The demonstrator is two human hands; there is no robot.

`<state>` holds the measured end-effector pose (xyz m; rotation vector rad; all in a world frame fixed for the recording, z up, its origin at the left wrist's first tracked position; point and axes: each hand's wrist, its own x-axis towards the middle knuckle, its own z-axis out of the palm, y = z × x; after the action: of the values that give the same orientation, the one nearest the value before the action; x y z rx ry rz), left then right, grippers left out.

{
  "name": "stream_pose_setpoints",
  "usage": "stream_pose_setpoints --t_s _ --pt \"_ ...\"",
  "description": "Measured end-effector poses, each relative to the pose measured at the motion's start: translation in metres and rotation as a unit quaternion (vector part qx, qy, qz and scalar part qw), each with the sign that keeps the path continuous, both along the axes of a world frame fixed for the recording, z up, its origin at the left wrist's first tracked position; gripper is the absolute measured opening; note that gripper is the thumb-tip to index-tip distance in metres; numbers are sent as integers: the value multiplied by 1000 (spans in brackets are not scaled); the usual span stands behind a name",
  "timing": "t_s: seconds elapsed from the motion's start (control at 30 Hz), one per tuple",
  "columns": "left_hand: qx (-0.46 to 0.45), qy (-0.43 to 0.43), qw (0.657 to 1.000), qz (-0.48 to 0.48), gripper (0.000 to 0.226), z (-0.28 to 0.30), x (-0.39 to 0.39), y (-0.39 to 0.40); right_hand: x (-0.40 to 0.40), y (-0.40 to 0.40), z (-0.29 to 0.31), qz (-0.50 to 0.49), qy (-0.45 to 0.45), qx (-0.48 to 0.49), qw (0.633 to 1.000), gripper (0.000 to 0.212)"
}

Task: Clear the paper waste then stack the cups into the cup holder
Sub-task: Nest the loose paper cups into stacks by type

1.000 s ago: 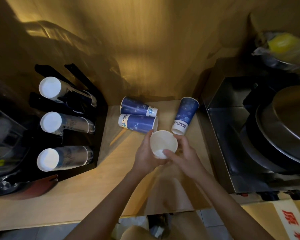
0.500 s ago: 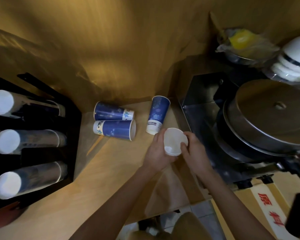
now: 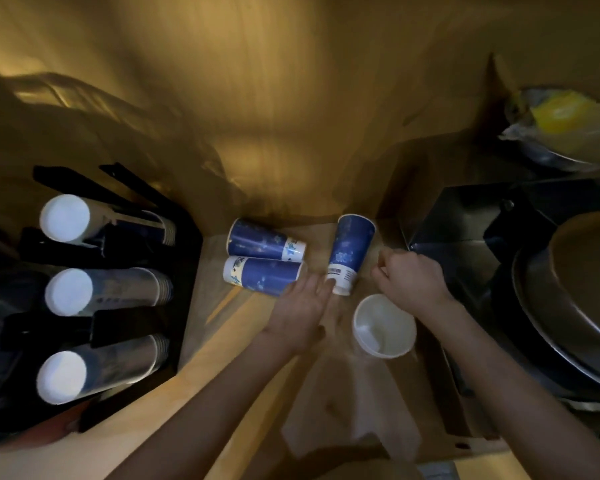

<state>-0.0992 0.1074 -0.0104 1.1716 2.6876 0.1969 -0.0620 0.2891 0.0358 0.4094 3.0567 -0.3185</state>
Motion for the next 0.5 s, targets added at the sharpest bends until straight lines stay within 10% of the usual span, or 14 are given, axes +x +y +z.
stream_pose_setpoints --t_s 0.5 --pt "-95 39 989 110 94 -57 -86 -50 -162 -72 -67 219 -34 -113 969 67"
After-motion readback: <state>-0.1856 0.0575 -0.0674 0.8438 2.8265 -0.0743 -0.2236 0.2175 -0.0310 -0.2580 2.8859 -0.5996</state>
